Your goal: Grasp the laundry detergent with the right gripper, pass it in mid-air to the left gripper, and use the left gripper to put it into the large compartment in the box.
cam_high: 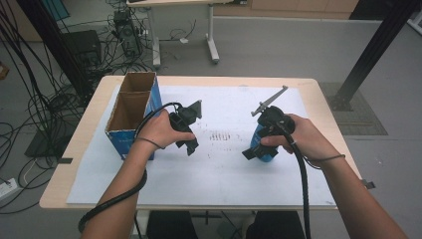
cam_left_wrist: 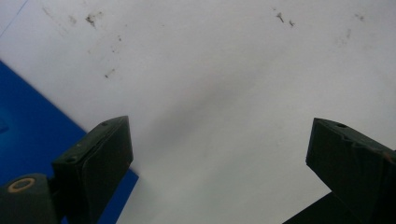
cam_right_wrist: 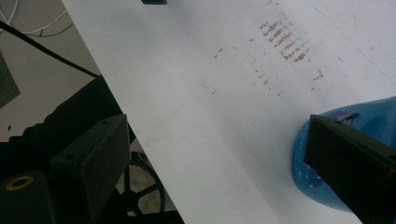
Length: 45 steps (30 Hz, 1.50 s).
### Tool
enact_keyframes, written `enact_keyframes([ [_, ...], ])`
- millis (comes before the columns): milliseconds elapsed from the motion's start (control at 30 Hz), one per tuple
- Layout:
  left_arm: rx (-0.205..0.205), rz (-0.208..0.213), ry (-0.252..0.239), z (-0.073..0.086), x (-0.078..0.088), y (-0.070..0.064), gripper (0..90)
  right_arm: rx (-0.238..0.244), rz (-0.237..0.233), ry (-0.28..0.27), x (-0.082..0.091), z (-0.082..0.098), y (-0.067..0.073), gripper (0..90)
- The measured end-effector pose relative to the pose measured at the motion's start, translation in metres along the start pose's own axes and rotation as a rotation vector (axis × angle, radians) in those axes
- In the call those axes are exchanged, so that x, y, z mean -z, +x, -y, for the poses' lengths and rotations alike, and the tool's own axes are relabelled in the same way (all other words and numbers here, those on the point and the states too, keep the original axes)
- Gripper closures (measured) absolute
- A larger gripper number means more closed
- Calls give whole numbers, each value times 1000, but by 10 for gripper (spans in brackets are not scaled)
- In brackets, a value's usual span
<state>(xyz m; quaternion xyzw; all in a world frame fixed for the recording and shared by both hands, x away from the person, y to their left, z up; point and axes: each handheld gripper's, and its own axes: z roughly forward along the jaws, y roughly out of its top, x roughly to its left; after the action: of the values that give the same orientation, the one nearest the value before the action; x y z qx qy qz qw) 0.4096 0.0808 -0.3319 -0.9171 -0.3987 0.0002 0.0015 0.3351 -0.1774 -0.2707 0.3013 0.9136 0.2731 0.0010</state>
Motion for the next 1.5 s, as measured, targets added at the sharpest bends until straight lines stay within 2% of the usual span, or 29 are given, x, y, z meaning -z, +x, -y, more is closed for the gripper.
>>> enact_keyframes([
  [267,-24,-2,-9,5,3,-7,75,-8,-6,-22,1,11,2,60],
  [633,-31,3,-18,8,0,-14,75,-44,-21,-35,-9,32,0,60],
  [1167,-38,10,-23,12,-4,-23,75,-87,-17,-23,-22,62,-5,49],
  [1500,-44,1,-18,15,-5,-26,75,-125,3,-6,-30,76,-9,50],
])
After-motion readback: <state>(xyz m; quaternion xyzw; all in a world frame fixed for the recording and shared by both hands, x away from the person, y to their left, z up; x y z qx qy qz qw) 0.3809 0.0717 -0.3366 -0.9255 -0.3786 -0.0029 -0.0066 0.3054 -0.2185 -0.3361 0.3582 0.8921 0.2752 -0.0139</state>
